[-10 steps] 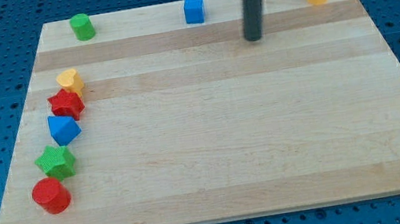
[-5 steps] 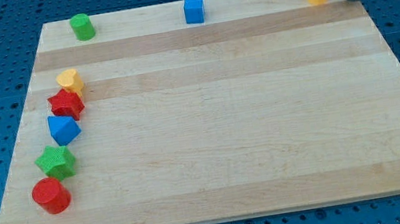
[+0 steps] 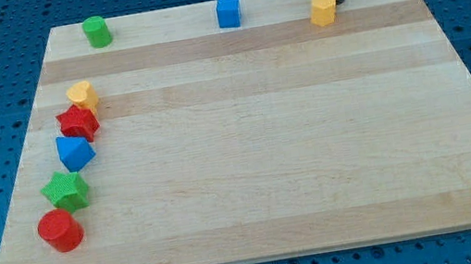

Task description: Slide the hexagon above the heart

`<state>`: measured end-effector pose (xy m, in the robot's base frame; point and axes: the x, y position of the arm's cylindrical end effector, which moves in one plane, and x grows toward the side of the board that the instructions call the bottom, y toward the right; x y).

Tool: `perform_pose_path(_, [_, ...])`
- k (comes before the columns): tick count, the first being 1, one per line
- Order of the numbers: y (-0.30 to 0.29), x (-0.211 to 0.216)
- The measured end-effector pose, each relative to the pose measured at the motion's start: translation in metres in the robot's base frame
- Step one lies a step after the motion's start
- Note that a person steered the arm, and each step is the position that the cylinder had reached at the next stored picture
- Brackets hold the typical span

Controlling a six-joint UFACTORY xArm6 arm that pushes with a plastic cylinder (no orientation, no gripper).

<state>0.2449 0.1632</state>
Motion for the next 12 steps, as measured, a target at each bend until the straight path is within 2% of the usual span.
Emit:
perform_pose_path(4, [-0.01, 0.073])
perform_pose_path(7, [0.001, 0.032])
perform_pose_path(8, [-0.009, 0.033])
perform_pose_path(12, [-0.106, 0.035])
